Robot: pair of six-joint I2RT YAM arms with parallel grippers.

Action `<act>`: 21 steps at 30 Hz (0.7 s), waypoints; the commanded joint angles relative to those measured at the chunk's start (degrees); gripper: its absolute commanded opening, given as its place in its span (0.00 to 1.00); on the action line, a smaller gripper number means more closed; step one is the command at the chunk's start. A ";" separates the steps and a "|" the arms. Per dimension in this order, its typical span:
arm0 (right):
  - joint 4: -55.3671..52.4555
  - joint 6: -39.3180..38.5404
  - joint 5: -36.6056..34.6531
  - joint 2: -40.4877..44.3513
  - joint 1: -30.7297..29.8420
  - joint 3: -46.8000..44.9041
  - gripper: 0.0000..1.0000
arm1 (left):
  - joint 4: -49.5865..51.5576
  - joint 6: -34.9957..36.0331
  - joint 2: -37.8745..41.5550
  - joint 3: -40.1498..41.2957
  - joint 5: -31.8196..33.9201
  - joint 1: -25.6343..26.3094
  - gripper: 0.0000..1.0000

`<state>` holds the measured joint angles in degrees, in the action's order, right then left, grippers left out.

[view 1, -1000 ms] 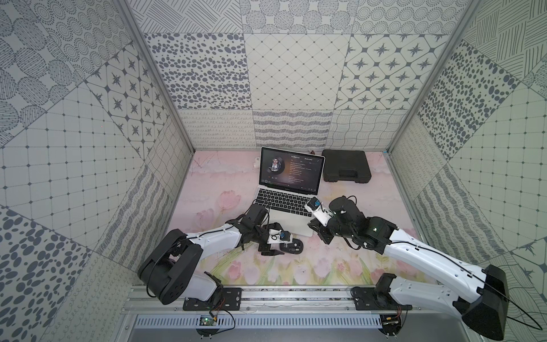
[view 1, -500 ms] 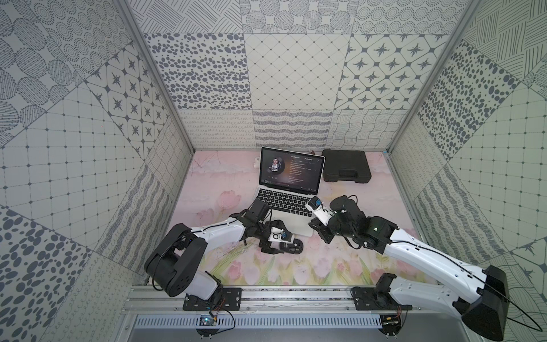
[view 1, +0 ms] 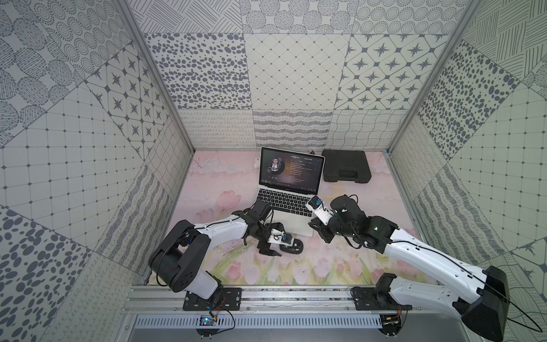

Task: Remove the wireless mouse receiver from the laptop
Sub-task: Pick up the mouse from the center of the board.

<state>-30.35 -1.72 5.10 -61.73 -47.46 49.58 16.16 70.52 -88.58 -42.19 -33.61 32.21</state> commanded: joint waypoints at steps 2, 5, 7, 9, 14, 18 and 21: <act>2.73 0.38 0.86 -0.13 0.37 0.83 0.02 | 2.15 -0.20 -1.53 -1.38 1.24 0.66 0.86; 3.01 0.42 1.18 -0.69 0.46 1.00 0.02 | 2.22 -0.40 -2.41 -2.07 1.85 0.71 0.86; 3.01 0.44 1.27 -1.05 0.53 1.28 0.01 | 2.45 -0.38 -2.86 -2.52 2.04 0.75 0.86; 3.01 0.40 1.39 -1.19 0.48 1.35 0.01 | 2.58 -0.20 -3.20 -2.78 2.20 0.75 0.85; 3.17 0.43 1.07 -1.19 0.61 1.13 0.01 | 3.43 0.22 -3.76 -3.29 2.64 1.14 0.84; 3.36 0.56 1.18 -1.24 0.70 1.18 0.01 | 3.60 0.72 -4.32 -3.42 3.93 1.97 0.84; 3.30 0.68 1.14 -1.03 0.73 1.12 0.01 | 3.01 0.31 -4.57 -3.38 4.33 2.15 0.83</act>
<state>-29.39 -1.69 5.96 -62.72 -47.09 49.69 16.97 70.48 -92.71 -45.04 -29.82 33.69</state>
